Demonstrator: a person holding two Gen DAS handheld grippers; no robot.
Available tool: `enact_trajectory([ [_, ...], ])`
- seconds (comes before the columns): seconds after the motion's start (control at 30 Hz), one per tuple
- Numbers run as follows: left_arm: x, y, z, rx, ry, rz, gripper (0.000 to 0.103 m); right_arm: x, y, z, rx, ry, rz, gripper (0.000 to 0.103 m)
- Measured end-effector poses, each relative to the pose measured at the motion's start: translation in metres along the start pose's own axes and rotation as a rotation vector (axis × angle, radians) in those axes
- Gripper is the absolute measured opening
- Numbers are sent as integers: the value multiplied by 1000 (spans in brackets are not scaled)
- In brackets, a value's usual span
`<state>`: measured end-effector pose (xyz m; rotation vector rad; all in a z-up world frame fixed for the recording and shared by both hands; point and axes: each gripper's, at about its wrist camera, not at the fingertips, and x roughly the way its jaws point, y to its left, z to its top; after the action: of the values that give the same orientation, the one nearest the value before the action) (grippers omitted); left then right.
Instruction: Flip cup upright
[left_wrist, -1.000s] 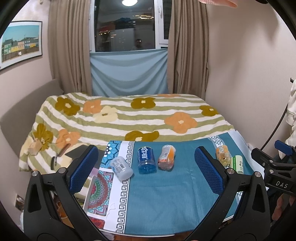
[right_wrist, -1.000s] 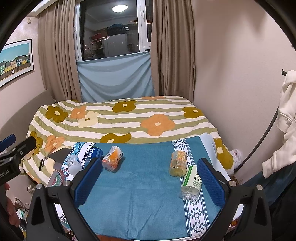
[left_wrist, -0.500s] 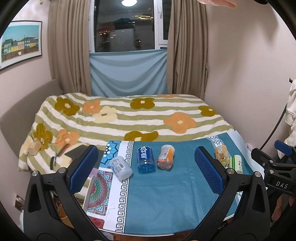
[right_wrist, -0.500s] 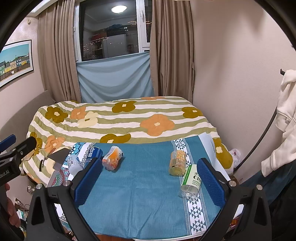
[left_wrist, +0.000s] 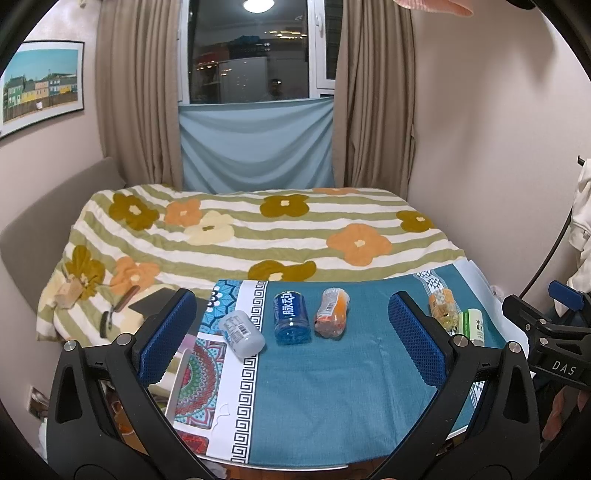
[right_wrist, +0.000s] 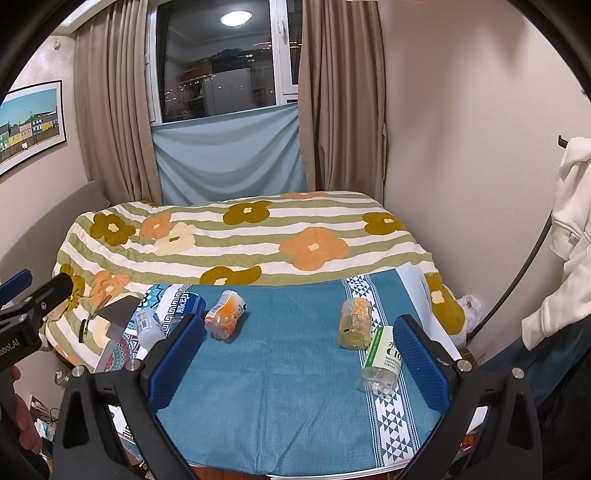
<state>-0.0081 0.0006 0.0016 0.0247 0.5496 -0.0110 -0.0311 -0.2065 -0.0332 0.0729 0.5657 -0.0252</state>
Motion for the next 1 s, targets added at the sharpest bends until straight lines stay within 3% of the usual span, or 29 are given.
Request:
enact_trajectory([
  [1.0, 5, -5, -4, -9, 20, -15, 103, -1, 1, -2, 14, 5, -10, 103],
])
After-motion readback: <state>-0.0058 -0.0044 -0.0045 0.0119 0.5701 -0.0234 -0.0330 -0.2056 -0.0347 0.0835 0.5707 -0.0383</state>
